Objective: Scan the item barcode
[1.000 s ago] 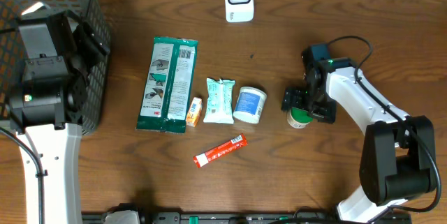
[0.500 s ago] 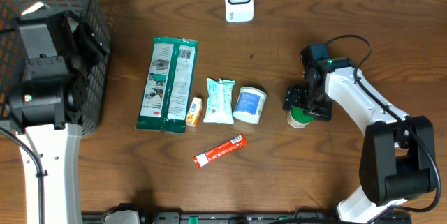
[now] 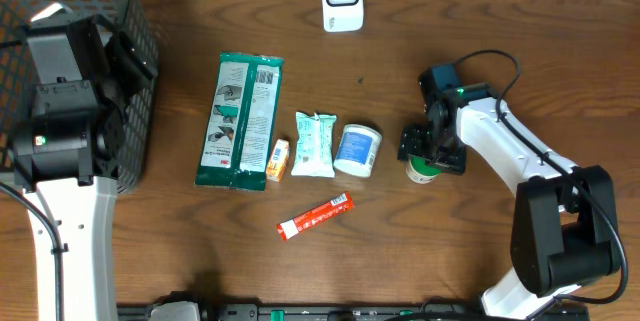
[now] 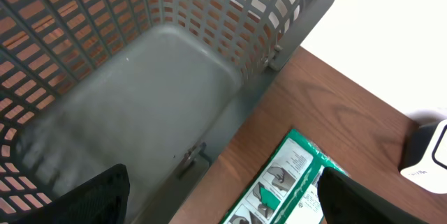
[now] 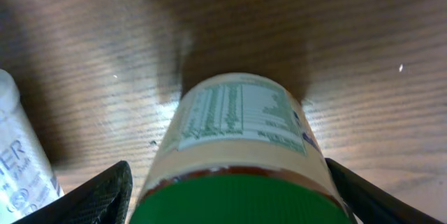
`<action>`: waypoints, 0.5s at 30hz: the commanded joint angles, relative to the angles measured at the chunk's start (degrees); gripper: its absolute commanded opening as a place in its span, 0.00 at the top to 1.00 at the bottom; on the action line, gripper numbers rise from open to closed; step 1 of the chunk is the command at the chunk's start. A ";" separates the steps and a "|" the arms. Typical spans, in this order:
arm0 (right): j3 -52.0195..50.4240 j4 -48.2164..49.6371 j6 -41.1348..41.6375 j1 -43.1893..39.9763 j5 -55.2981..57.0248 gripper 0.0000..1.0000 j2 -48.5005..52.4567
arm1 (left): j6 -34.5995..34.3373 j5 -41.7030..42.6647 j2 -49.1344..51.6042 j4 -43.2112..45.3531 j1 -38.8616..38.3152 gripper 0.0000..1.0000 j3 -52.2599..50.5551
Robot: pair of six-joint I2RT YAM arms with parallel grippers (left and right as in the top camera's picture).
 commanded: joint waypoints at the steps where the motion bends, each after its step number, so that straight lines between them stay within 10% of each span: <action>1: -0.11 -0.98 1.18 0.24 0.04 0.18 0.22 | 0.11 -0.50 0.11 -0.04 0.17 0.16 0.24; 15: -0.11 -0.66 -4.50 0.22 0.04 0.27 0.22 | 0.09 -0.50 0.11 -0.04 0.17 0.16 0.24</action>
